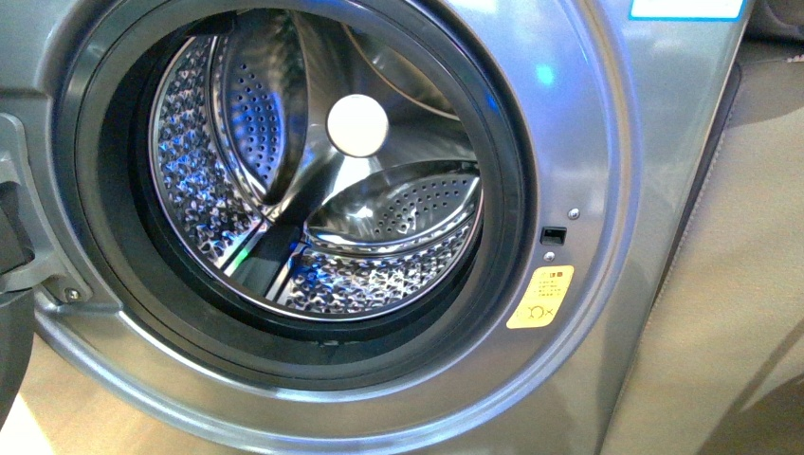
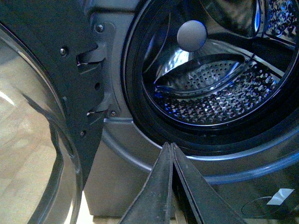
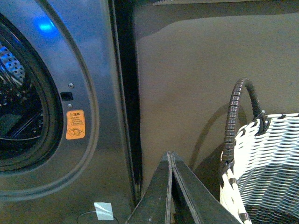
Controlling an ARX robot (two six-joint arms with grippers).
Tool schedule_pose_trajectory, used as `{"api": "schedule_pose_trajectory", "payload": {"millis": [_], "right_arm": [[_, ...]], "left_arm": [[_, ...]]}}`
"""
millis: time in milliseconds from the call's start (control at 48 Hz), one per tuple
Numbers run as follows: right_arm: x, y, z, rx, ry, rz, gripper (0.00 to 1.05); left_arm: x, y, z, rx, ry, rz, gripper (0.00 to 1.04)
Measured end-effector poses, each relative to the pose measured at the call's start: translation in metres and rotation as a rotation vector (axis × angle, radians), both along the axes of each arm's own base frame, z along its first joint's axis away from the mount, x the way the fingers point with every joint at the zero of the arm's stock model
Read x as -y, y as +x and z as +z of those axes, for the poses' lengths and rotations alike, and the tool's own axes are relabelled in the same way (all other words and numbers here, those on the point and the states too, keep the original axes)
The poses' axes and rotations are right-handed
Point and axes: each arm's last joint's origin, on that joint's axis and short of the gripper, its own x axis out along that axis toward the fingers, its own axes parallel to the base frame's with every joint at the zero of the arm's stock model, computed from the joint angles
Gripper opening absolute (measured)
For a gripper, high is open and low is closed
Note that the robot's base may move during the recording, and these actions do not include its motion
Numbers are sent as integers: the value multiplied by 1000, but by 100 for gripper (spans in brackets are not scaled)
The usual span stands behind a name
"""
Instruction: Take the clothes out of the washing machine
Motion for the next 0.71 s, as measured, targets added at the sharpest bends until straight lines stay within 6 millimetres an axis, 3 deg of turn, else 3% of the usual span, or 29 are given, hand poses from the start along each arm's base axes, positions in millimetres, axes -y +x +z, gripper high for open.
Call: {"api": "schedule_pose_trajectory", "payload": {"millis": [63,146,209,626,709], "right_arm": [[0,0,0,0,0,0,2],[0,0,0,0,-1,0,3],[0,0,0,0,-1,0,10],[0,0,0,0,-1,0,79],[0,0,0,0,-1,0,95]], "left_arm": [[0,0,0,0,-1,0,5],[0,0,0,0,0,0,19],[0,0,0,0,0,0,29],[0,0,0,0,0,0,97],[0,0,0,0,0,0,98]]}}
